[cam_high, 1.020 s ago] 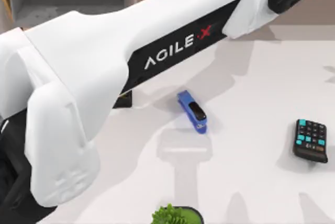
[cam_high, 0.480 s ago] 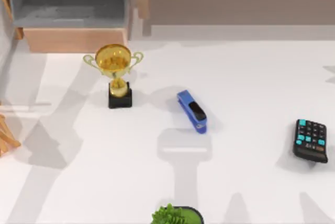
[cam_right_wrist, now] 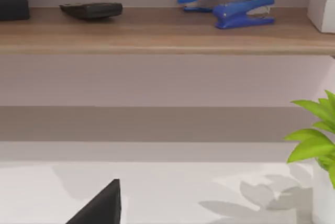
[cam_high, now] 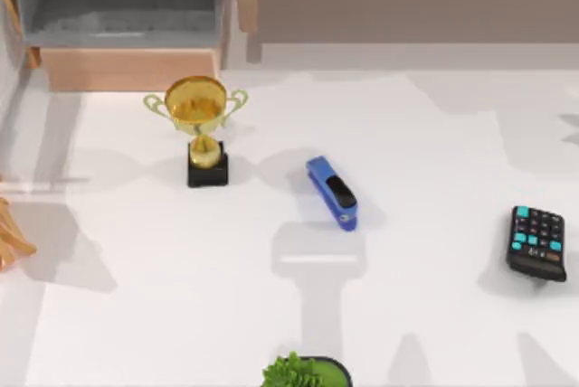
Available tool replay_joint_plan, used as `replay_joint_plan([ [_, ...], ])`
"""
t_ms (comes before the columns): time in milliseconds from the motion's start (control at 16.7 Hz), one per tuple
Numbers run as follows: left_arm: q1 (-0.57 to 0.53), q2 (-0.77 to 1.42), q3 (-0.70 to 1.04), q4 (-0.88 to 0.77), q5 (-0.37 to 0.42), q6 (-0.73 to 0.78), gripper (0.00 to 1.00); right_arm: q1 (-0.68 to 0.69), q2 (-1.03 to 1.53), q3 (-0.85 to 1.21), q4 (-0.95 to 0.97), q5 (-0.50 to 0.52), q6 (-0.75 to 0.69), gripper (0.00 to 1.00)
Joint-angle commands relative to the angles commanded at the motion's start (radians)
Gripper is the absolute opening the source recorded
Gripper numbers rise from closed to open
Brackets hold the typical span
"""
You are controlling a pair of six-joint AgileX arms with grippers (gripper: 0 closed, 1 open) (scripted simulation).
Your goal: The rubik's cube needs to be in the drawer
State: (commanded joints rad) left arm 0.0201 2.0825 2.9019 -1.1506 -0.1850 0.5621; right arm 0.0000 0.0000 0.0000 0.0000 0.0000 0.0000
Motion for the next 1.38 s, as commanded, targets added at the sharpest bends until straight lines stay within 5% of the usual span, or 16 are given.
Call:
replay_joint_plan([
  [540, 0.273, 0.500, 0.014, -0.490, 0.150, -0.146, 0.00, 0.000, 0.000, 0.000, 0.000, 0.000, 0.000, 1.00],
  [1200, 0.312, 0.688, 0.001, -0.551, 0.206, -0.198, 0.00, 0.000, 0.000, 0.000, 0.000, 0.000, 0.000, 1.00],
  [1380, 0.312, 0.688, 0.001, -0.551, 0.206, -0.198, 0.23, 0.000, 0.000, 0.000, 0.000, 0.000, 0.000, 1.00],
])
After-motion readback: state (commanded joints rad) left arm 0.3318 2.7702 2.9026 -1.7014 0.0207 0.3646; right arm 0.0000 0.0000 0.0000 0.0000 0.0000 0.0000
